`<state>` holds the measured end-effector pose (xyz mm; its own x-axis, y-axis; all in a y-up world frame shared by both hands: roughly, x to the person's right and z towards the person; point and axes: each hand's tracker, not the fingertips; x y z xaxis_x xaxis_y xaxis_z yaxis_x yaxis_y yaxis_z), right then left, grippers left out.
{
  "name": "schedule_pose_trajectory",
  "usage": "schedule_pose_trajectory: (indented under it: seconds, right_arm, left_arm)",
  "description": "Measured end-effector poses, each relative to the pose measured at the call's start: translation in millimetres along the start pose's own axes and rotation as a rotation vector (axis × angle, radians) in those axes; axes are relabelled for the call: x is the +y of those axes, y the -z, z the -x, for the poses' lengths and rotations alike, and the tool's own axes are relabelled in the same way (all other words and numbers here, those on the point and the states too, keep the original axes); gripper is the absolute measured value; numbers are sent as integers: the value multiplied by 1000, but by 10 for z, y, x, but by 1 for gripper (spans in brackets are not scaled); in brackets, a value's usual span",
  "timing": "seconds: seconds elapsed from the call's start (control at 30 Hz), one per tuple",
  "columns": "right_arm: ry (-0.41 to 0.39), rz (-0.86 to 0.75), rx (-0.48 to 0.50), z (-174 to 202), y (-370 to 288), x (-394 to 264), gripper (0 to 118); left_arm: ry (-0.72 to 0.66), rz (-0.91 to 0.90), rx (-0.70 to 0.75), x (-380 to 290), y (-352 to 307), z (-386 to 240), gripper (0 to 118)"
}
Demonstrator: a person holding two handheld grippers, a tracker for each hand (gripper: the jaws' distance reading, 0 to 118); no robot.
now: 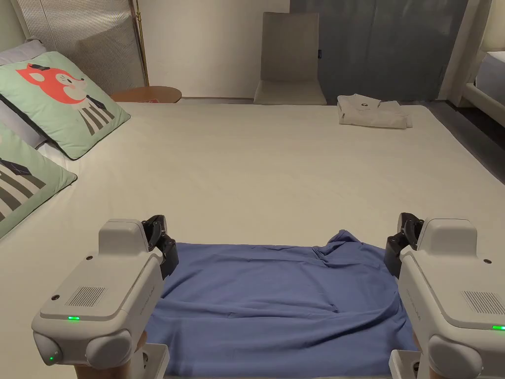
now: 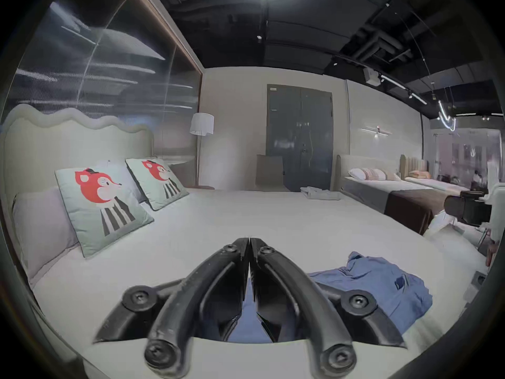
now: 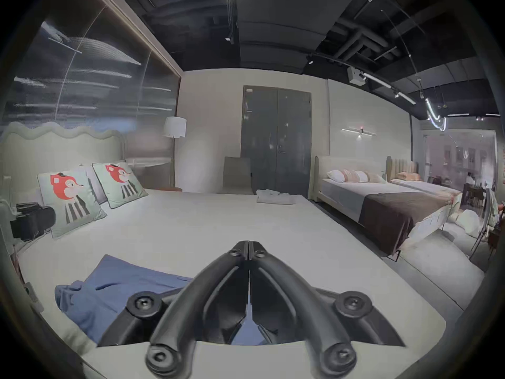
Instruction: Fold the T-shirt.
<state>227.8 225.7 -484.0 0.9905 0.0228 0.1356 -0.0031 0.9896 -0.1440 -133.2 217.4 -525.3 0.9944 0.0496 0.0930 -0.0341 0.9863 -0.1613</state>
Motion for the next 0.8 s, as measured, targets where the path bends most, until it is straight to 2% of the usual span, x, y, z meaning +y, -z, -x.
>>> schedule_pose_trajectory:
  seconds: [0.17, 0.27, 0.57, 0.8]
  right_arm:
    - [-3, -1, 3, 18, 72, -13, 0]
    - [-4, 3, 3, 8, 169, -19, 0]
    - [-8, 49, 1, 3, 577, -3, 0]
    - [-10, 110, -8, -31, 1068, -116, 0]
  left_arm:
    - [-28, 83, -6, 68, 247, 93, 0]
    - [-99, 179, -28, 88, 554, 249, 0]
    - [-142, 427, -35, 92, 1652, 701, 0]
    - [-64, 636, -3, -241, 2569, 926, 1]
